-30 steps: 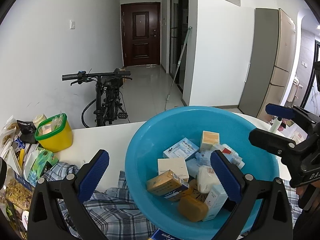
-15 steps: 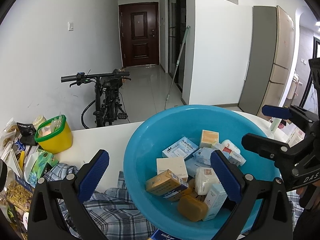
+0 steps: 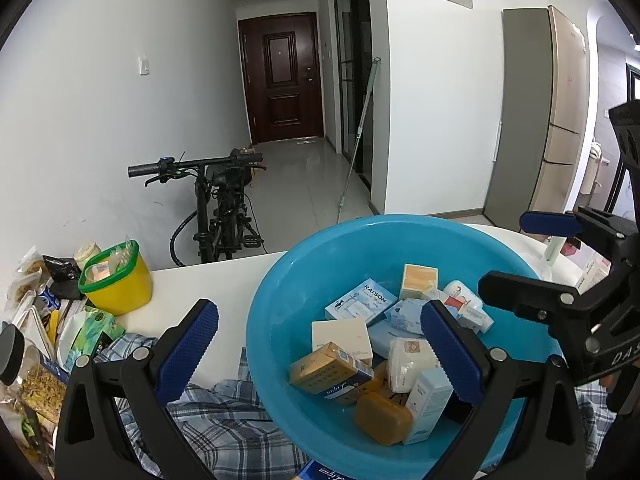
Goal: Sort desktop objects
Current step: 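Move the left gripper to the blue-and-gold Liqun box and grasp it, then hold the Liqun box in the left gripper while the right gripper grasps the black square frame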
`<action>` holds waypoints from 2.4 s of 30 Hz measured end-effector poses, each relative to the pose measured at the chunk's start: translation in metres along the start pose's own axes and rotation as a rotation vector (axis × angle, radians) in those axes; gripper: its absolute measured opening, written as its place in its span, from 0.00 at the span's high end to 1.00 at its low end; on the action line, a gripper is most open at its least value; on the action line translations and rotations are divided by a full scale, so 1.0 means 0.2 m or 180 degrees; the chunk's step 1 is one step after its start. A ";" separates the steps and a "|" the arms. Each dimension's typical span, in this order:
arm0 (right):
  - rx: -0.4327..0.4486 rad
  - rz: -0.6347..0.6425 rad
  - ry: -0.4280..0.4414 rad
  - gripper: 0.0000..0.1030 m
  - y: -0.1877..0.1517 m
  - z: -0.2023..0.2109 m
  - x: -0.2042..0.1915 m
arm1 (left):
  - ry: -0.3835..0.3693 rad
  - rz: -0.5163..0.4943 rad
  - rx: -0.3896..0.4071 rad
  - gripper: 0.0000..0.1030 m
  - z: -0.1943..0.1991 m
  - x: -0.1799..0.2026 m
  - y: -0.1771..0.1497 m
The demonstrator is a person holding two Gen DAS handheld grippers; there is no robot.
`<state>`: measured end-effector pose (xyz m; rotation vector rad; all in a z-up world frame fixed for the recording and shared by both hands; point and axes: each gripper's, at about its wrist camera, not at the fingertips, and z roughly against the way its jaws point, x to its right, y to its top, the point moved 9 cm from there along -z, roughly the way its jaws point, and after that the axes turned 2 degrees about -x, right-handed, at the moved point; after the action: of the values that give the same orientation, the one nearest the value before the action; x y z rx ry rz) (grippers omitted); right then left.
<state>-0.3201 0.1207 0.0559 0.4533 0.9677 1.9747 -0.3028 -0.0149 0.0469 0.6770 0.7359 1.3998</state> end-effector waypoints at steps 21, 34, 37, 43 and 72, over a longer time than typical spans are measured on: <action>0.0100 0.0117 0.0171 0.00 0.03 0.09 -0.08 | -0.0355 -0.0491 -0.0217 0.00 0.17 0.06 -0.57; -0.0007 0.0165 0.0136 0.00 0.01 0.04 -0.12 | -0.0733 -0.0501 -0.0388 0.00 -0.08 0.04 -0.88; 0.0004 0.0179 0.0238 0.00 0.02 0.04 -0.16 | -0.0706 -0.0475 -0.0529 0.00 -0.13 0.03 -0.93; -0.0028 0.0243 0.0199 0.00 0.01 0.03 -0.20 | -0.0923 -0.0406 -0.0607 0.13 -0.16 0.07 -0.98; -0.0097 0.0801 -0.0209 0.00 -0.44 0.22 -0.50 | -0.1149 -0.0207 -0.0395 0.45 -0.07 0.07 -0.91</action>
<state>-0.1893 0.0864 0.0210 0.6450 0.8725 2.1808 -0.2011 -0.0118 -0.1059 0.7745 0.3794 1.2093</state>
